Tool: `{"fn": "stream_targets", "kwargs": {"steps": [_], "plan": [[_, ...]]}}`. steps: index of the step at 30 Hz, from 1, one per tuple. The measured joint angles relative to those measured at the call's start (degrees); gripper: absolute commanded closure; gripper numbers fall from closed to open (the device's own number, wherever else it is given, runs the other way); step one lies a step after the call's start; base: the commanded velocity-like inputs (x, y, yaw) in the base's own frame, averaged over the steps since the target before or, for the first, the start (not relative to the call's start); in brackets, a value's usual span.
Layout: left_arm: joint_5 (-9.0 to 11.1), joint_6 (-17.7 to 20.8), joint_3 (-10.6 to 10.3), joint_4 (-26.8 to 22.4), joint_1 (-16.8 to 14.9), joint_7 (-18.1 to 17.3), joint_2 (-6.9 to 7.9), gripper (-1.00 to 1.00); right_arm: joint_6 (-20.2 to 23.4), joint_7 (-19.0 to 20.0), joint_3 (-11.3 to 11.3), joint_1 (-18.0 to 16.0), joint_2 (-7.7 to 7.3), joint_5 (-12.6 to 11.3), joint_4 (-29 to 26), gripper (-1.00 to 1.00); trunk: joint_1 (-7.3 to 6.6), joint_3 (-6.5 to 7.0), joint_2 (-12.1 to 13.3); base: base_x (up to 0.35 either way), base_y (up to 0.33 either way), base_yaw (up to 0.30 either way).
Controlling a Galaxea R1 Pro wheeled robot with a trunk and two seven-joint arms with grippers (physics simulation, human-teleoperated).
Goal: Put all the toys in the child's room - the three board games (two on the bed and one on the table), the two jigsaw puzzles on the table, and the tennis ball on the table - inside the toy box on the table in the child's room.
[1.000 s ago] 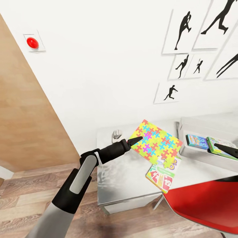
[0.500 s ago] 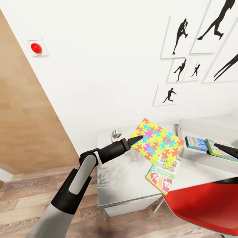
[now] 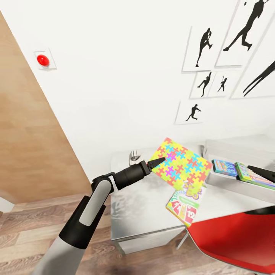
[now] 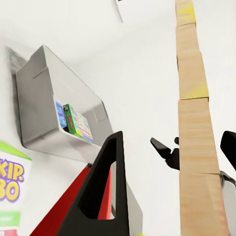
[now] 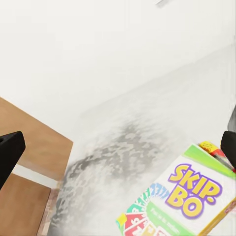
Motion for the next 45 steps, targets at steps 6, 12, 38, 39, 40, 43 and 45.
{"fn": "stream_targets", "kwargs": {"steps": [6, 12, 38, 39, 40, 43, 45], "plan": [[-0.1, -0.1, 0.0, 0.0, 0.0, 0.2, -0.06, 1.0, 0.0, -0.1, -0.1, 0.0, 0.0, 0.0, 0.0, -1.0, 0.0, 0.08, 0.0, 0.0, -0.271, 0.0], [-0.2, -0.2, 0.0, 0.1, 0.1, 0.6, -0.28, 1.0, 0.0, -0.3, -0.1, 0.0, 0.0, 0.1, 0.0, -1.0, 0.0, 0.09, 0.0, 0.0, -0.305, 0.0], [-0.3, -12.0, -4.3, 0.8, 1.5, 2.7, -0.85, 1.0, 0.0, -0.4, 0.7, -0.1, 0.12, -0.1, 0.0, -1.0, -0.01, 0.1, 0.0, 0.034, -0.314, -0.006], [-0.3, -12.0, -4.3, 0.8, 1.5, 2.7, -0.85, 1.0, 0.0, -0.4, 0.7, -0.1, 0.12, -0.1, 0.0, -1.0, -0.01, 0.1, 0.0, 0.069, -0.315, -0.008], [-0.3, -12.1, -4.3, 0.8, 1.5, 2.7, -0.85, 1.0, 0.0, -0.4, 0.7, -0.1, 0.13, -0.1, 0.0, -1.0, -0.01, 0.1, 0.0, 0.07, -0.315, -0.006], [-0.3, -12.2, -4.4, 0.8, 1.6, 2.7, -0.86, 1.0, 0.0, -0.4, 0.8, -0.1, 0.29, -0.1, 0.0, -1.0, -0.01, 0.1, 0.0, 0.073, -0.315, -0.004], [-0.3, -12.3, -4.4, 0.8, 1.6, 2.7, -0.86, 1.0, 0.0, -0.4, 1.0, -0.1, 0.44, -0.1, 0.0, -1.0, -0.01, 0.1, 0.0, 0.079, -0.315, -0.002]]}}
